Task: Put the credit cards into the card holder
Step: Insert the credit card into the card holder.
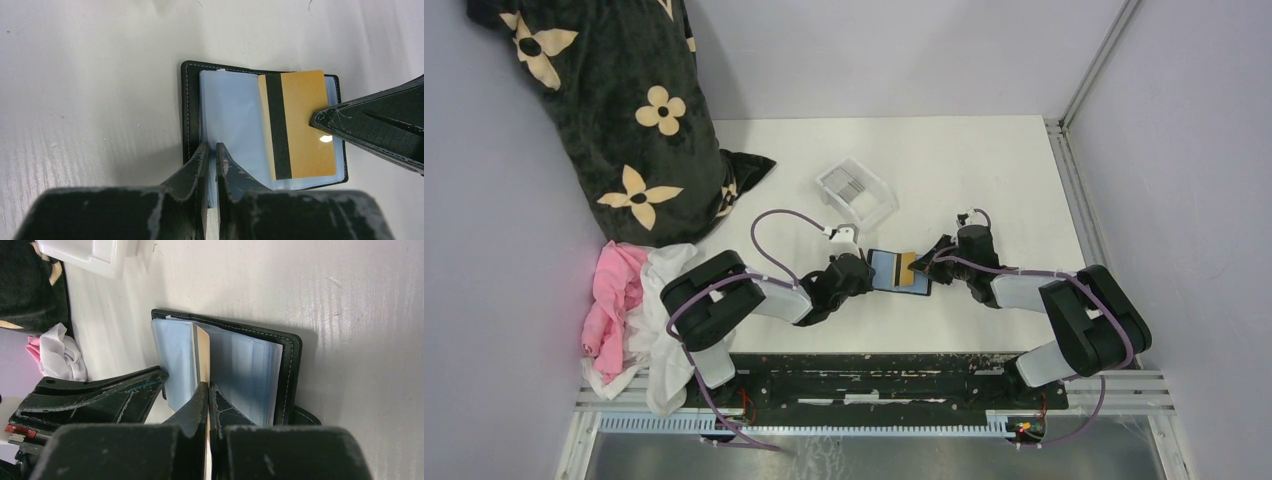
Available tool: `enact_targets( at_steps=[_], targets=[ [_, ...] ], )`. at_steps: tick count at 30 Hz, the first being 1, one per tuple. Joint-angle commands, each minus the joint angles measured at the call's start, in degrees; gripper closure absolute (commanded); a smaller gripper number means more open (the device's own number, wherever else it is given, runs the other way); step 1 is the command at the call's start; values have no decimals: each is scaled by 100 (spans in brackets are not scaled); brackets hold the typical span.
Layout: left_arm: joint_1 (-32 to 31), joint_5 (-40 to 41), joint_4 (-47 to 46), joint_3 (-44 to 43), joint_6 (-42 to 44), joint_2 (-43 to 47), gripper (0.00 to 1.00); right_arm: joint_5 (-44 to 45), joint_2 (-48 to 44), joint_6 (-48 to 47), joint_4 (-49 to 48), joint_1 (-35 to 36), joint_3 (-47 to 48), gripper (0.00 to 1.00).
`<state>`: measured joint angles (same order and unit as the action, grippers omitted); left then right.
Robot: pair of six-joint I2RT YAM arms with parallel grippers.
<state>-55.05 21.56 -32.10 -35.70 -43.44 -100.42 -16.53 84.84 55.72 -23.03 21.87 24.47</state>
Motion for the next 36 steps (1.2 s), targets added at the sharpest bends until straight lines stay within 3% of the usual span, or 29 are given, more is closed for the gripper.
enact_targets(
  at_steps=[1, 27, 36],
  targets=[
    [-314, -664, 1074, 341, -182, -274, 86, -139, 89, -2, 177, 81, -56, 99],
    [-318, -168, 1373, 611, -205, -80, 85, -359, 92, 219, -88, 7, -230, 99],
    [-319, 47, 1453, 704, -299, 4, 81, -446, -40, 290, -167, -71, -332, 99]
  ],
)
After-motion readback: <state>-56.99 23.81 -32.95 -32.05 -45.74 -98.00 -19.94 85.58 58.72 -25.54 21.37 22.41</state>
